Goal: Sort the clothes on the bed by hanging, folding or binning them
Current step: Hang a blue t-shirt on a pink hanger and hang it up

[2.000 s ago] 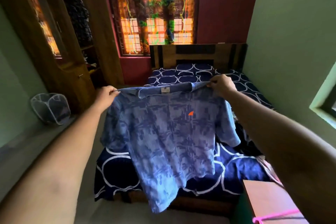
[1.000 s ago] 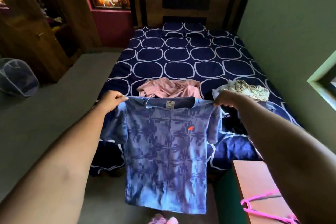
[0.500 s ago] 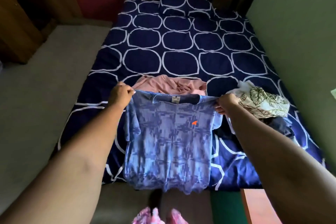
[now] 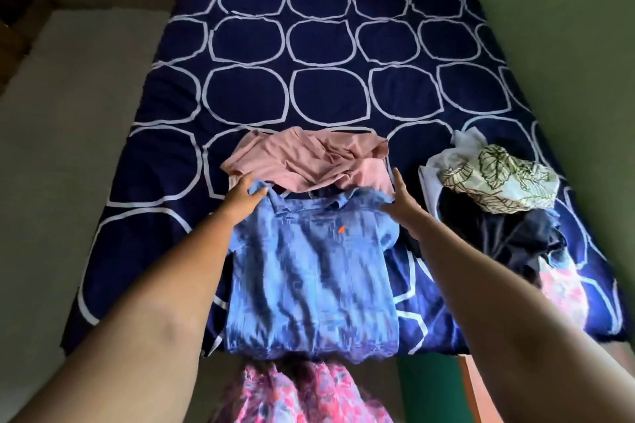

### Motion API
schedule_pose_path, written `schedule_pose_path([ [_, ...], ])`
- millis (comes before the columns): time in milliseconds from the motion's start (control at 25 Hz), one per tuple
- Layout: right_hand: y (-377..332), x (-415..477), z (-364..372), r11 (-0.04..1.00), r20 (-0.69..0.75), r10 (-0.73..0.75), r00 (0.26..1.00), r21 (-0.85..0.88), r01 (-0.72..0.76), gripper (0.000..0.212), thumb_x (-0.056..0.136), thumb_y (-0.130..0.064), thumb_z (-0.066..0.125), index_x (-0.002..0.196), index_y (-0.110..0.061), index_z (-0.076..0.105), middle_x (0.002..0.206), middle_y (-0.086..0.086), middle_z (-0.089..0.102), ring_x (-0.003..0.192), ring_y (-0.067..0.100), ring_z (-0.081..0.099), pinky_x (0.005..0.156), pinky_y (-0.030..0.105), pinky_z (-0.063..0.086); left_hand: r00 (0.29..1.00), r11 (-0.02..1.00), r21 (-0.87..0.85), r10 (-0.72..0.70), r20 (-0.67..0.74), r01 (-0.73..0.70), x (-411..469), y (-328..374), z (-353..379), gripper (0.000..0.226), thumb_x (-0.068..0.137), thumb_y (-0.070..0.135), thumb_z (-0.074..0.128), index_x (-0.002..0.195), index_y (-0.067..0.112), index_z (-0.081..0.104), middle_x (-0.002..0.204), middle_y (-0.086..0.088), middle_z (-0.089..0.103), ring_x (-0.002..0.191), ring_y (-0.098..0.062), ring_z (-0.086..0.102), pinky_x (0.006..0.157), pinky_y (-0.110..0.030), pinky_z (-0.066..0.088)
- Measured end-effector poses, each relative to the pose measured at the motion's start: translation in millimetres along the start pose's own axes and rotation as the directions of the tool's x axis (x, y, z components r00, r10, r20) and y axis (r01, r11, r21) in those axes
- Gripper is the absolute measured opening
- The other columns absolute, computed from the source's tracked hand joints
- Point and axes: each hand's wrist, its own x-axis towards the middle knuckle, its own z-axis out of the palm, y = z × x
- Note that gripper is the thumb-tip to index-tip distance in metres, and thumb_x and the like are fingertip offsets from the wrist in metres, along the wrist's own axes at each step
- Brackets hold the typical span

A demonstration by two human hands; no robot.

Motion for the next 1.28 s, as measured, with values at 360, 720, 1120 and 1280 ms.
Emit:
schedule_pose_path([
  [360,42.5,-19.2,-27.9,0.957,-0.052,-0.216,0.975,-0.208,0.201,0.096,0.067,-0.029,0.086,0.147,-0.020,0.031,0.138,0.012,0.047,0.122,0.024,0.049,0.102,0.034,0.040,0.904,0.772,0.476,0.317,0.286,-0.421,-0.7,42.0,43.3,0.068,0.078,0.030,0.077,0.137,0.030,0.045,0.135,-0.001,0.050,0.119,-0.019,0.052,0.096,-0.033,0.045],
  [720,130.7,-102.0,-92.3,0.865,0.240,0.125,0.963,-0.501,0.012,0.051,0.085,-0.022,0.069,0.132,-0.011,0.053,0.120,0.010,0.065,0.111,0.024,0.059,0.090,0.024,0.040,0.724,0.779,0.413,0.074,0.686,-0.471,-54.2,112.3,159.8,0.052,0.077,0.013,0.080,0.124,0.009,0.058,0.111,-0.006,0.062,0.103,-0.017,0.058,0.080,-0.011,0.043],
  [1120,303.2,-265.1,-174.0,0.915,0.091,0.180,0.979,-0.382,-0.132,0.034,0.086,-0.016,0.067,0.117,-0.005,0.063,0.112,0.012,0.065,0.094,0.022,0.056,0.073,0.025,0.035,0.568,0.660,0.323,0.191,0.801,-0.678,-197.8,167.3,355.9,0.041,0.076,0.013,0.080,0.115,0.011,0.064,0.084,0.004,0.060,0.072,0.007,0.057,0.068,-0.004,0.041],
  [1280,375.1,-318.0,-199.3,0.887,-0.050,0.338,0.940,-0.317,-0.336,0.042,0.084,-0.019,0.068,0.125,-0.012,0.060,0.124,0.010,0.061,0.111,0.023,0.057,0.087,0.023,0.037,0.502,0.613,0.319,0.149,0.852,-0.723,-251.1,181.2,427.6,0.038,0.079,0.016,0.078,0.114,0.017,0.063,0.094,-0.003,0.067,0.081,-0.006,0.058,0.065,-0.002,0.039],
])
